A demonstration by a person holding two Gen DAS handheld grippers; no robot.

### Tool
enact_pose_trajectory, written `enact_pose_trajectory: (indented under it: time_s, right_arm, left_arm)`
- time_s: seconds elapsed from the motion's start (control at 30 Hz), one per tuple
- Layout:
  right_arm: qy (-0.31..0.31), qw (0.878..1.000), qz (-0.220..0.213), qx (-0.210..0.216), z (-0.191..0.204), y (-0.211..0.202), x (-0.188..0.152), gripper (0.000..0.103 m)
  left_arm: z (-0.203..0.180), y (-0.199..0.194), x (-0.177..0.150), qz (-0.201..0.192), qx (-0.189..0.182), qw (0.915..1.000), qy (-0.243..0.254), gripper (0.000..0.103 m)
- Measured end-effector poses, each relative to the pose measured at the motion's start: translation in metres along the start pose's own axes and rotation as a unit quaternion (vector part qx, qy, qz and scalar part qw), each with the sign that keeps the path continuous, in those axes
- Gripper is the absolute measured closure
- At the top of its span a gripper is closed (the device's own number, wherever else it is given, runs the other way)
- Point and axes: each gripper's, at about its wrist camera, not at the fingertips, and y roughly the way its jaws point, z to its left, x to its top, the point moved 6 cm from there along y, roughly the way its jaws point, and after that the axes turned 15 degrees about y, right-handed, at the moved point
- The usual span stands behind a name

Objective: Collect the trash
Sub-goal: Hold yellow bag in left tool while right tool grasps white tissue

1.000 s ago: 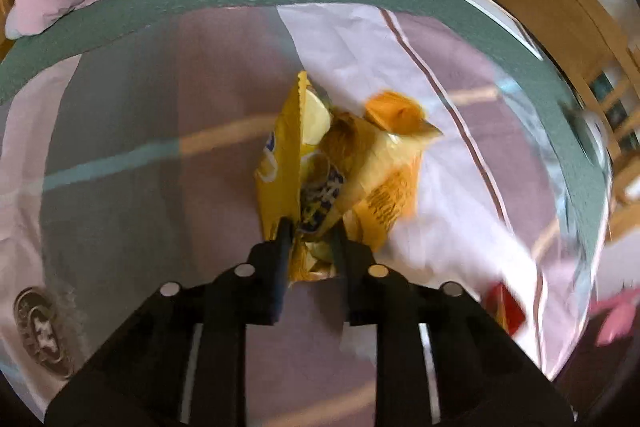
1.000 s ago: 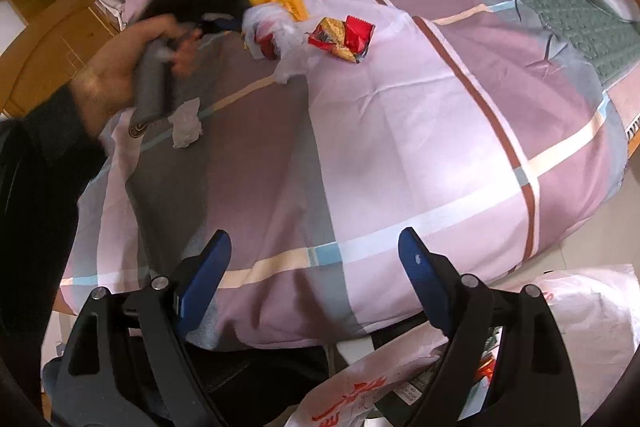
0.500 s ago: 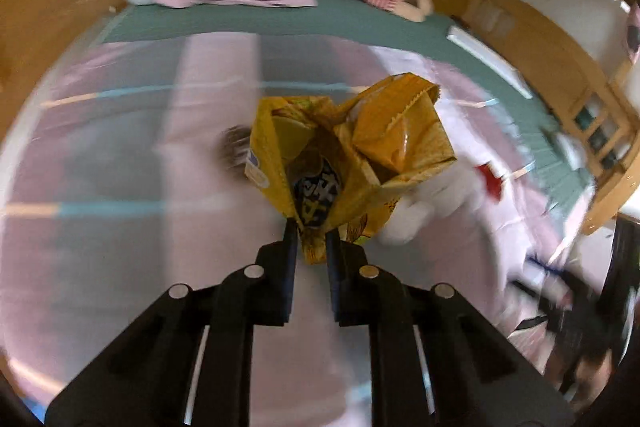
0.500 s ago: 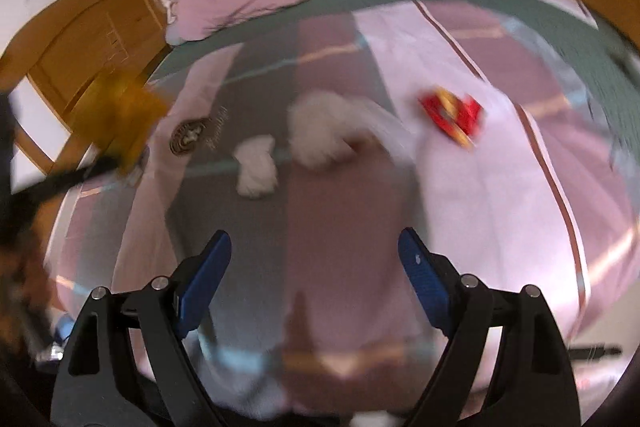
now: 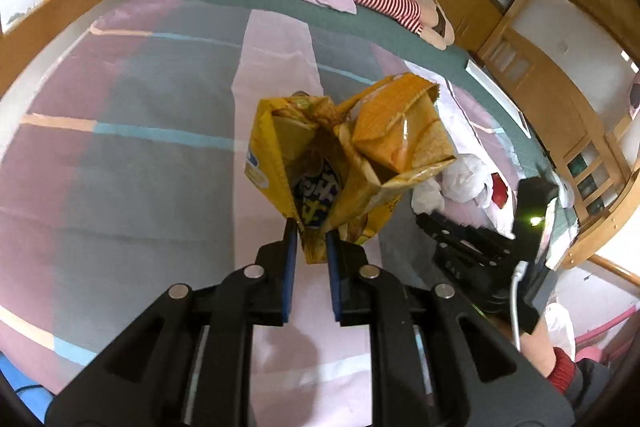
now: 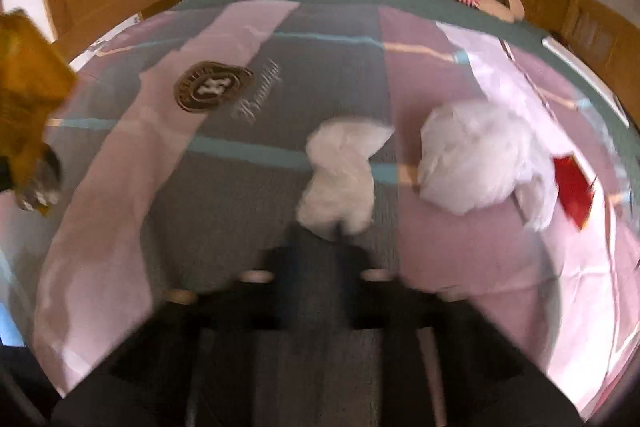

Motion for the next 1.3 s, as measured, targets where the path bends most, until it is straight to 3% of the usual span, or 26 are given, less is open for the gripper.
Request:
enact_pose_trajectory:
  time_s: [0.23,0.43,0.77,0.9,1.3]
  right_arm:
    - [0.053,0.997,-0.018,0.05,-0.001,-0.039,0.007,0.101]
    - [0.056,0.996,-0.035,0.054,-0.001,-0.084,0.007,0.101]
    - [0.033,0.996,-0.074,0.04,-0.001,-0.168,0.002,0.101]
    - [0.026,0.994,-0.1,0.031,-0.014,-0.211,-0.004,0.101]
    - [0.039,0.988,-0.146,0.043,-0.068,-0.303,-0.035,0.101]
  left_arm:
    - [-0.001,-0.009,0.0,-0.014,0.004,0.9999,0.001,0.088]
    - [-0.007,-0.012,-0.003,-0.016,0.016,0.9997,0.011,0.088]
    - [-0.025,-0.048,0.007,-0.043,0.127,0.9885,0.069,0.088]
    - [-0.059,-0.074,0.0,-0.059,0.111,0.9894,0.072,0.088]
    - [-0.19,-0.117,-0.011,-0.06,0.035,0.9867,0.147,0.088]
